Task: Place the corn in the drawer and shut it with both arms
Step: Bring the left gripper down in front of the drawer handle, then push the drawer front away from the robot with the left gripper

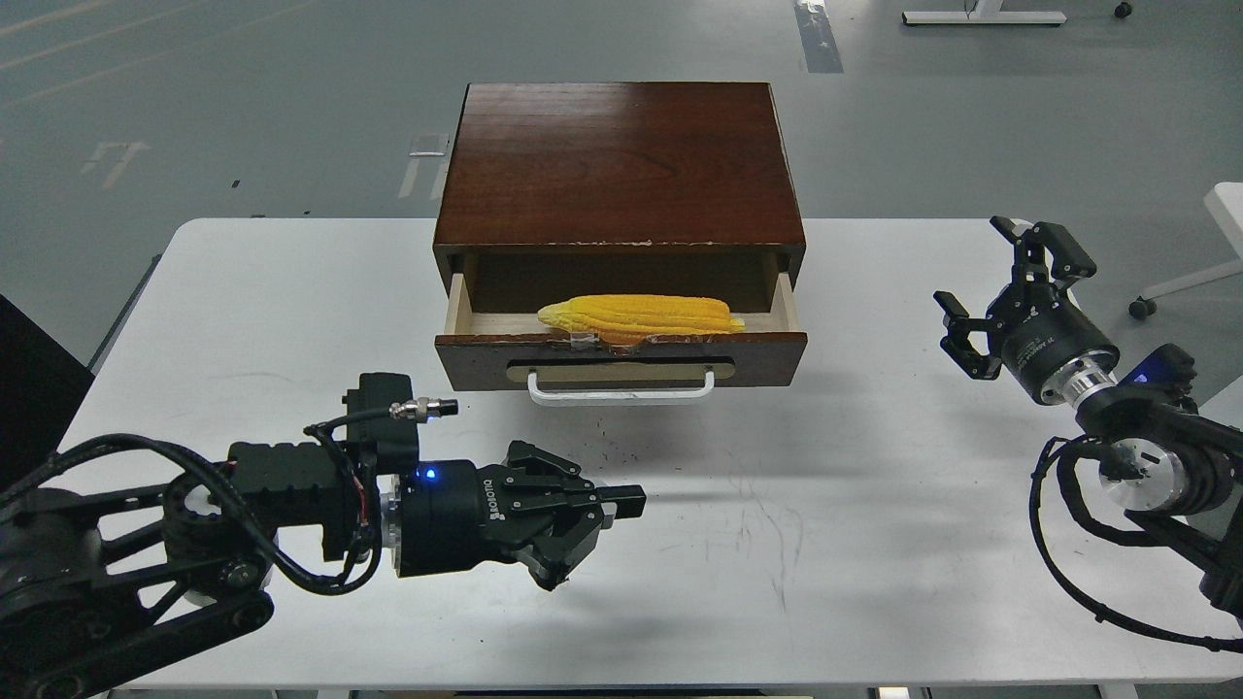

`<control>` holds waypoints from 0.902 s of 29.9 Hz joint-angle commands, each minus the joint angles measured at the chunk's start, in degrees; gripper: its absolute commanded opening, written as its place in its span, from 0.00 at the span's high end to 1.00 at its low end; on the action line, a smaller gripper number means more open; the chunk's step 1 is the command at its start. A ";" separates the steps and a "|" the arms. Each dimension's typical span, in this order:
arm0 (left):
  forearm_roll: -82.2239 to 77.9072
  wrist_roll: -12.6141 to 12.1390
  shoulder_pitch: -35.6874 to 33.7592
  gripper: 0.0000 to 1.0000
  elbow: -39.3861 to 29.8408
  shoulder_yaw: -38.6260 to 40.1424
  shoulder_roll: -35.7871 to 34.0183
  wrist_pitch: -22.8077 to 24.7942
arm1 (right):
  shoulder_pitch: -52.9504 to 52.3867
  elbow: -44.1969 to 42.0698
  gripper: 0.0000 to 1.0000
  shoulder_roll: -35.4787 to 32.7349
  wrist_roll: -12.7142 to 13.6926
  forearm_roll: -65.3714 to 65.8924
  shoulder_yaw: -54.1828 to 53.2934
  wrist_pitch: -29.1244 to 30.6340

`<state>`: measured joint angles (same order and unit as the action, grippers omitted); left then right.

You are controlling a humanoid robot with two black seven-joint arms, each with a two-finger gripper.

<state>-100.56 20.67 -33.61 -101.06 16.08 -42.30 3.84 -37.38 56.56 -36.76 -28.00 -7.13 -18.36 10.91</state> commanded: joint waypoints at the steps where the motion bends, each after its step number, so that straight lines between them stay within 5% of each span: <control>1: 9.91 -2.03 0.74 1.00 0.25 -0.18 0.29 -0.06 | 0.11 -0.05 0.01 -0.24 0.00 0.01 0.26 -0.01; 21: 21.80 -11.35 2.32 1.00 6.57 0.79 5.83 -0.41 | 0.90 -0.05 0.01 0.11 0.00 0.01 0.43 -0.10; 27: 22.86 -11.53 2.23 1.00 8.51 1.41 6.36 -0.32 | 0.90 -0.05 0.01 0.20 0.00 0.01 0.43 -0.10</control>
<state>-78.39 9.32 -31.31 -93.28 17.39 -36.10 3.41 -36.49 56.51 -36.63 -28.00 -7.12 -17.93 10.81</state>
